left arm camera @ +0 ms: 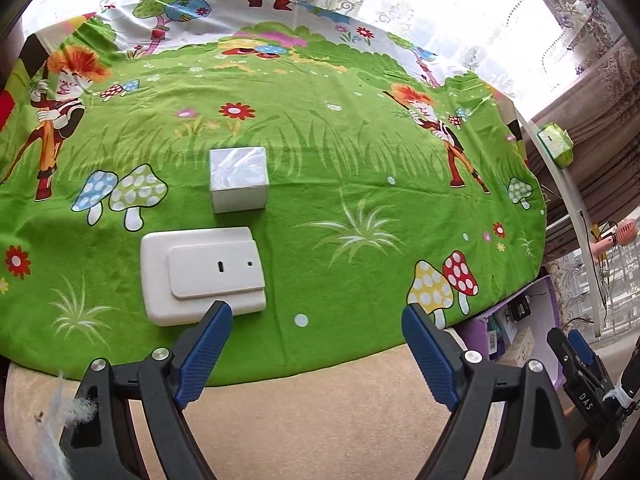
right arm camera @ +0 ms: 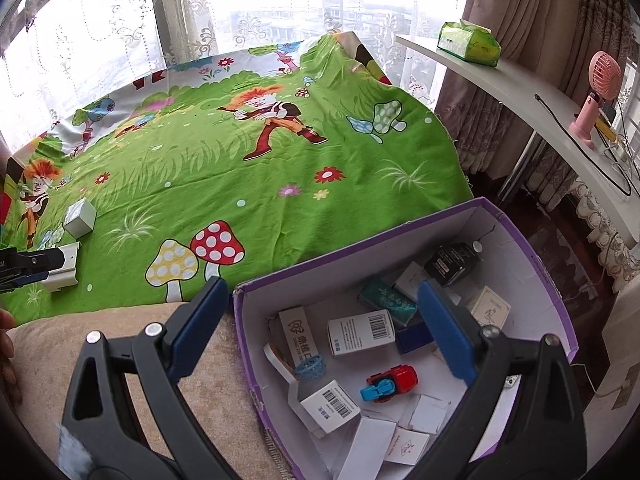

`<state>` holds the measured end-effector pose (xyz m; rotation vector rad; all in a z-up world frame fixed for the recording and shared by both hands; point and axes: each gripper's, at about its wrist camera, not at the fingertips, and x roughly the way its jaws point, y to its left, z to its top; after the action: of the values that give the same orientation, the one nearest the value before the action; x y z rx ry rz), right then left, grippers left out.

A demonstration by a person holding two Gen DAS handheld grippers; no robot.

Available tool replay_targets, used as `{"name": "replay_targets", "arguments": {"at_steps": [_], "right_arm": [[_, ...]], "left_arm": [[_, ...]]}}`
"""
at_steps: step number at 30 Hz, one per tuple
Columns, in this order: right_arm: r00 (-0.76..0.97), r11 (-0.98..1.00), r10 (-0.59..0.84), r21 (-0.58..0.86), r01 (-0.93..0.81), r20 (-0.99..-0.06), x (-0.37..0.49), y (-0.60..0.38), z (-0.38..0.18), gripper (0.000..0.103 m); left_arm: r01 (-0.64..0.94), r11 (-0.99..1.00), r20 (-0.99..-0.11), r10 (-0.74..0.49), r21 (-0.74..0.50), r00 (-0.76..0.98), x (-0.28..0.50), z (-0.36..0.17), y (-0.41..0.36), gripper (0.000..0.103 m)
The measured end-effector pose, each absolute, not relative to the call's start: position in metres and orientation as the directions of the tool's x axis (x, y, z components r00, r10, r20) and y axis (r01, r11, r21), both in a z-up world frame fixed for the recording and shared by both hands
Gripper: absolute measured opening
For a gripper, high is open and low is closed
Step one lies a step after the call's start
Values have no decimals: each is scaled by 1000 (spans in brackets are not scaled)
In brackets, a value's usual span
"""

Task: Organize rigid objects
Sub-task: 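Withdraw both open tools back over the bed, then grasp white wall-plate device with left tool while right grasps white cube box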

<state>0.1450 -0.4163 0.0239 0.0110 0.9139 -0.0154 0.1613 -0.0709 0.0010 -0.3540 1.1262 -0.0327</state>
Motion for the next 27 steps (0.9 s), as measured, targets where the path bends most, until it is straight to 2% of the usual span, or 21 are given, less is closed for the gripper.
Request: {"name": "replay_targets", "arguments": {"at_steps": [7,27], "right_arm": [[598,999,39,28,-27,-800,154,-398,21,97],[574,978,156,46,-201,-804,182,-319,21,97]], "left_arm": [[-305,907,-890,-137,-289,435,160,-7,-11,99],[-323,930,-960,-89,-175,264,198,-46,-27,103]]}}
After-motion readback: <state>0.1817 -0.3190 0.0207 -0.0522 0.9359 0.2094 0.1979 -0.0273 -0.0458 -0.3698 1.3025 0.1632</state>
